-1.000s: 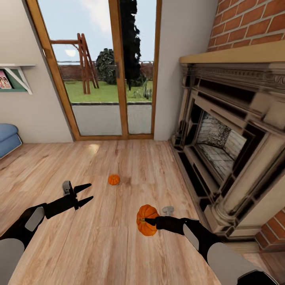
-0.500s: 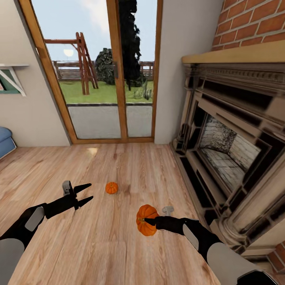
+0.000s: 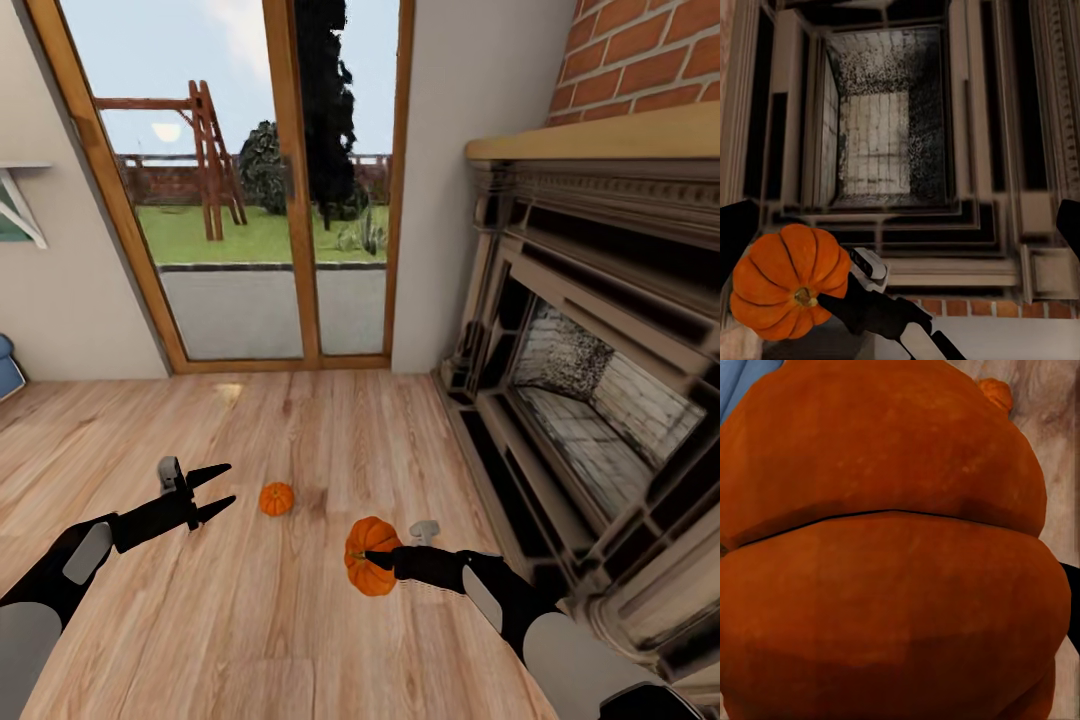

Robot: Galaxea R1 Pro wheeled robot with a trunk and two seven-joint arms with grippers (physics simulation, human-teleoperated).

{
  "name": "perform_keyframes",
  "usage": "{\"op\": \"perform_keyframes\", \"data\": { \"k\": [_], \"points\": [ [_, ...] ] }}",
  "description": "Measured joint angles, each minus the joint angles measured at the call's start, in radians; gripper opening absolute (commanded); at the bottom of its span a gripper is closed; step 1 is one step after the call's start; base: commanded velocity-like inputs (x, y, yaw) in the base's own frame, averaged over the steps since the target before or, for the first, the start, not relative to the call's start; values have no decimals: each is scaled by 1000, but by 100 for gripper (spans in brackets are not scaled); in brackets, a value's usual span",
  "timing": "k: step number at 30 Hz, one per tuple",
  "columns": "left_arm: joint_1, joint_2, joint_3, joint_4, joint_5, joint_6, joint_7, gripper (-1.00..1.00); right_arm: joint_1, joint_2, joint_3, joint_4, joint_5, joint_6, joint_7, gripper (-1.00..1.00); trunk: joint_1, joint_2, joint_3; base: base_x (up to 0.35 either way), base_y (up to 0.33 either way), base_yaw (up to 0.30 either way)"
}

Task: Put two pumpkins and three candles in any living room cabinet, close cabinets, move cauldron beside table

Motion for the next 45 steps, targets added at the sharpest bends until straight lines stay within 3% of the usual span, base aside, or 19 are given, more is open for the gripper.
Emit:
{"op": "perform_keyframes", "data": {
  "k": [13, 32, 45],
  "points": [
    [0, 0, 0, 0, 0, 0, 0, 100, 0, 2, 0, 0, -2, 1, 1, -100, 0, 0, 3, 337, 0, 204],
    [0, 0, 0, 1, 0, 0, 0, 100, 0, 0, 0, 0, -2, 1, 3, -100, 0, 0, 3, 337, 0, 15],
    [0, 0, 0, 1, 0, 0, 0, 100, 0, 2, 0, 0, -2, 0, -3, -100, 0, 0, 3, 337, 0, 266]
  ]
}}
